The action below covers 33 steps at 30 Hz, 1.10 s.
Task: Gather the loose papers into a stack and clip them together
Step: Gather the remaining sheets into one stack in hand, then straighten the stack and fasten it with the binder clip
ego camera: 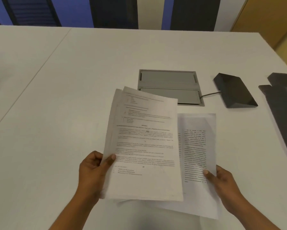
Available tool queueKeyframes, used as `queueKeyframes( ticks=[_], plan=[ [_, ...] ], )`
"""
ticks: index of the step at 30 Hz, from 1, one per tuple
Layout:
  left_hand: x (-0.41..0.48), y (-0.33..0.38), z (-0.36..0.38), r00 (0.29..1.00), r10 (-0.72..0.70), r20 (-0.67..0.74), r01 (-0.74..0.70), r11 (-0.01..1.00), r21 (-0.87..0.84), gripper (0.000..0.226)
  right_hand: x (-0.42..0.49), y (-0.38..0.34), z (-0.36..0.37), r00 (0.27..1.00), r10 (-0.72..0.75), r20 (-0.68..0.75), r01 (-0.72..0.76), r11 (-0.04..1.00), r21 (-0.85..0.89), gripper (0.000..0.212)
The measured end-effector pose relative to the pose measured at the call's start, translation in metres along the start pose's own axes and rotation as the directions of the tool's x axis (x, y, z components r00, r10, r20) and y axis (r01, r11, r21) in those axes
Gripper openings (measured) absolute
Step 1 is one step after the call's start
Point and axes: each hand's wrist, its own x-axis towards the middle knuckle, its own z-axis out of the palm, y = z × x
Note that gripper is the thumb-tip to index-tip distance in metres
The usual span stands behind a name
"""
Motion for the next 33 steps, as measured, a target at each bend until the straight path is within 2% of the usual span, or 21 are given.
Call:
queueKeyframes(
  ticks=[6,10,12,13,15,17,18,20,23,24,27,33],
  plan=[
    [-0.022,-0.015,0.037,0.994,-0.034,0.103,0.033,0.999,0.014,0.031,-0.006,-0.016,0.038,0.994,0.012,0.107,-0.016,0.999,0.041,0.021],
    [-0.021,-0.029,0.043,0.996,-0.031,0.084,0.015,0.983,0.185,0.023,-0.011,-0.023,0.046,0.986,0.052,0.158,-0.071,0.991,0.117,0.024],
    [-0.017,-0.028,0.043,0.993,-0.050,0.103,0.023,0.968,0.250,0.039,-0.013,-0.027,0.046,0.981,0.059,0.183,-0.083,0.988,0.128,0.024],
    [-0.014,-0.026,0.043,0.983,-0.095,0.156,0.061,0.976,0.211,0.044,-0.014,-0.029,0.046,0.979,0.059,0.195,-0.083,0.989,0.119,0.023],
    [-0.010,-0.020,0.046,0.921,-0.224,0.318,0.225,0.974,0.035,0.037,-0.015,-0.033,0.046,0.979,0.050,0.196,-0.069,0.994,0.090,0.023],
    [-0.012,-0.016,0.050,0.866,-0.257,0.429,0.314,0.947,-0.066,0.030,-0.014,-0.037,0.046,0.984,0.059,0.168,-0.067,0.997,0.040,0.038],
    [-0.013,-0.015,0.053,0.862,-0.241,0.445,0.306,0.949,-0.080,0.029,-0.013,-0.039,0.046,0.983,0.078,0.167,-0.085,0.996,0.037,0.047],
    [-0.014,-0.015,0.058,0.873,-0.204,0.443,0.270,0.959,-0.089,0.029,-0.015,-0.048,0.048,0.980,0.074,0.182,-0.088,0.994,0.070,0.051],
    [-0.008,-0.015,0.066,0.896,-0.139,0.421,0.185,0.980,-0.070,0.034,-0.008,-0.044,0.042,0.965,-0.071,0.254,0.036,0.989,0.141,0.066],
    [-0.006,-0.014,0.068,0.906,-0.120,0.405,0.154,0.987,-0.051,0.037,-0.006,-0.043,0.041,0.964,-0.089,0.249,0.053,0.987,0.149,0.063],
    [-0.004,-0.013,0.078,0.927,-0.068,0.370,0.069,0.998,0.011,0.048,0.000,-0.043,0.043,0.975,-0.119,0.188,0.103,0.990,0.091,0.036],
    [0.000,-0.011,0.096,0.954,0.093,0.285,-0.100,0.995,0.008,0.046,0.008,-0.057,0.052,0.980,-0.167,0.109,0.156,0.983,0.099,0.025]
  ],
)
